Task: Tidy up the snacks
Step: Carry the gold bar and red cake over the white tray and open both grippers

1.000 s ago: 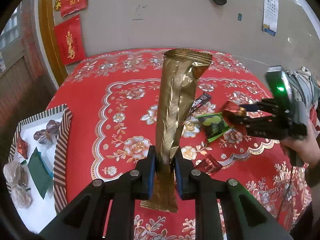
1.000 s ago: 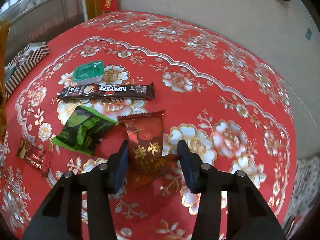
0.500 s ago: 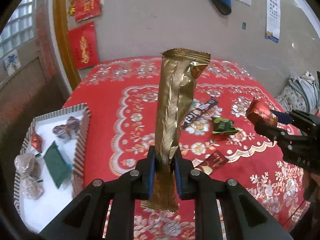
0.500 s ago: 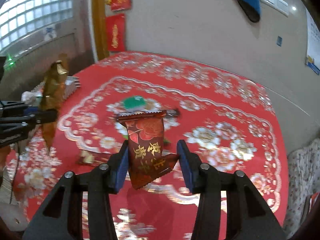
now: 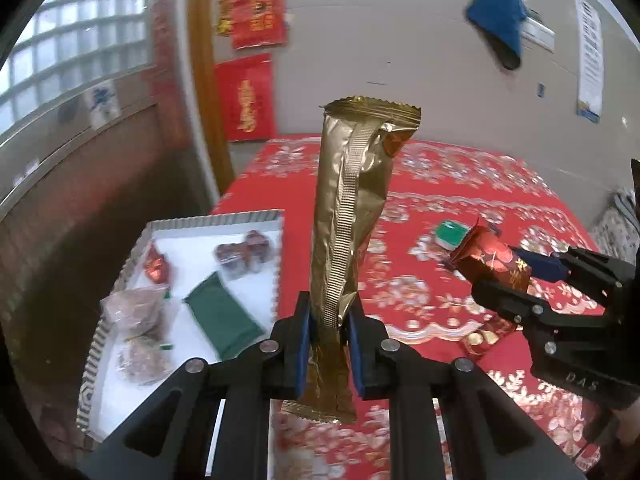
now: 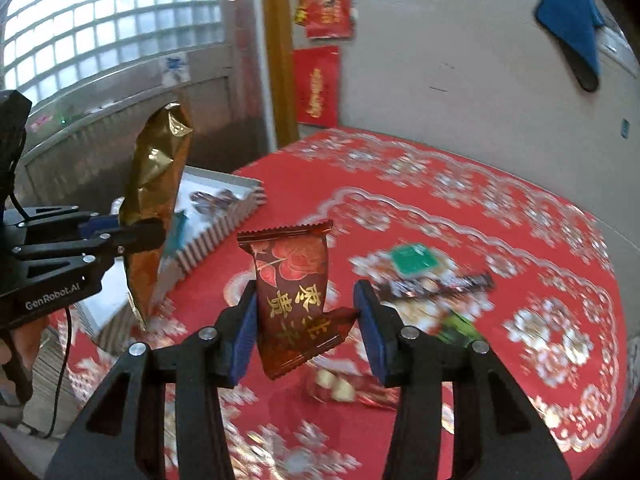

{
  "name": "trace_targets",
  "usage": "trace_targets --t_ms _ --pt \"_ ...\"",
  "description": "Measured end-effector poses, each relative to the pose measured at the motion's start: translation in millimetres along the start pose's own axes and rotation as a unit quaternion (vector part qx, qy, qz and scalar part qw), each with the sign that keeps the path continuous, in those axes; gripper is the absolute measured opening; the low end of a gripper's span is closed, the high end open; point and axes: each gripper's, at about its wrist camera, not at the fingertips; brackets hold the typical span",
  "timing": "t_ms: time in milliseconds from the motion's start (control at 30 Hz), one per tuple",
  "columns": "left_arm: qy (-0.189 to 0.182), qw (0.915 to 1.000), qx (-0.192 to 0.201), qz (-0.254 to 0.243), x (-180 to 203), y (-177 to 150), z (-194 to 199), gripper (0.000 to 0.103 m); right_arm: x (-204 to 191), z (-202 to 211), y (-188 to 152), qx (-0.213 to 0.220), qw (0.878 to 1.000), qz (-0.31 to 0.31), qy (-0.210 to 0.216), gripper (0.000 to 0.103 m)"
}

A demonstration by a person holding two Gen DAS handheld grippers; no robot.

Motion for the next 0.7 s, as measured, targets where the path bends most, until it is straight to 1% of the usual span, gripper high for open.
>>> trace_targets --t_ms 233,333,500,700 --pt "0.040 0.9987 0.005 0.031 -50 -1 6 0.016 -42 -24 22 0.001 0.999 0.030 0.023 0.045" --pt "0.055 0.9975 0.004 0.045 -70 -2 5 0.016 -54 -36 30 0.000 0.999 0.032 0.037 0.045" --pt "0.078 0.9938 -0.010 0.078 -109 -9 -3 0.016 -76 -60 45 -0.010 0.997 0.042 0.057 0.045" --pt "0.090 0.9911 -0.028 0.095 -132 -17 -21 0.016 -101 -98 57 -0.029 0.995 0.055 0.075 0.046"
Point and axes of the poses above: each gripper's, at about its wrist camera, not at the fingertips, and z roughly against the way its jaws point, x to its right, y to its top, and after that the axes turned 7 degrees about z, right-handed
